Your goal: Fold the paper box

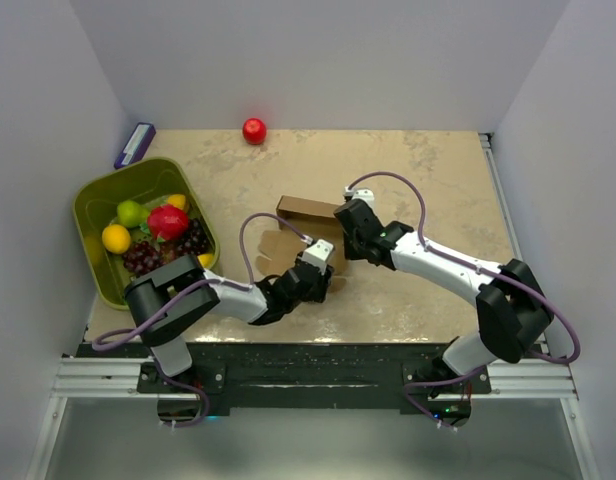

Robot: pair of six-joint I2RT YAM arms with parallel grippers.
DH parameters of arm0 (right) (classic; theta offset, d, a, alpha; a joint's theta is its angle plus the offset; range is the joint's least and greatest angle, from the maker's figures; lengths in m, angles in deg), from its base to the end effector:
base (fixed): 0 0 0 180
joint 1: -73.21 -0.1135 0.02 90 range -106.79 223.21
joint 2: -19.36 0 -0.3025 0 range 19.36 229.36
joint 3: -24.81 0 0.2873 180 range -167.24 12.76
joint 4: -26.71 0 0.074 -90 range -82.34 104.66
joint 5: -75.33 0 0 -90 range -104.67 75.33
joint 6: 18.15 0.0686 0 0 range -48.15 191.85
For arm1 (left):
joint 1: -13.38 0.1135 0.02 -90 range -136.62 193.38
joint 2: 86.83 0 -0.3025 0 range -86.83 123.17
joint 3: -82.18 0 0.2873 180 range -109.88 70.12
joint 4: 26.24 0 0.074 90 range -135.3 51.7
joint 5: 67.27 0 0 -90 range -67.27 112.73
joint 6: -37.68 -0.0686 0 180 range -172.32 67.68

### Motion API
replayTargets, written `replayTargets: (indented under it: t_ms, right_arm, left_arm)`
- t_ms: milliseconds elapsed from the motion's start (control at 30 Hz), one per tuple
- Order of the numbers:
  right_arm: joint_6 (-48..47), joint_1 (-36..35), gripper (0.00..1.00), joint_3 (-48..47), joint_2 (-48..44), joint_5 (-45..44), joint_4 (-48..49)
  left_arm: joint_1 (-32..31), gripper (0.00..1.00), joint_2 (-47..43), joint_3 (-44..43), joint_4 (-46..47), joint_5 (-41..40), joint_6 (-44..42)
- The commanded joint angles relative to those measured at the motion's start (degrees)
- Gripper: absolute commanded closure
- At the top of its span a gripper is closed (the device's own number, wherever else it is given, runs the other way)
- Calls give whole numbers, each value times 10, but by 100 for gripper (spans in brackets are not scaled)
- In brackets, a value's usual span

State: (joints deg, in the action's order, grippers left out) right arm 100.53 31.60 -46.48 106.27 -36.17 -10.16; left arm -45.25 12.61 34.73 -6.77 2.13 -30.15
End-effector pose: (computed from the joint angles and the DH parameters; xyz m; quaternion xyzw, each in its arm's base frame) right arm 0.2891 0.2231 0.2289 -0.0452 0.9311 0.0374 0.3600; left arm 0.2096 -0.2974 0.1112 0.1882 0.8463 -0.1872 0.4619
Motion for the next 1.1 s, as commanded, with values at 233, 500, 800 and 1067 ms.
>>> replayTargets:
  t_ms: [233,500,800,1067]
  right_arm:
    - [6,-3,100,4,-28,0,-14]
    - [11,-3,100,16,-36,8,-7]
    - [19,-3,100,19,-48,33,-1]
    - [38,-3,100,28,-54,81,39]
  left_arm:
    - [1,46,-101,-41,-104,22,-1]
    - [2,46,-48,-38,-25,11,5]
    - [2,47,58,-65,-32,-23,2]
    - [2,48,76,-28,-7,2,19]
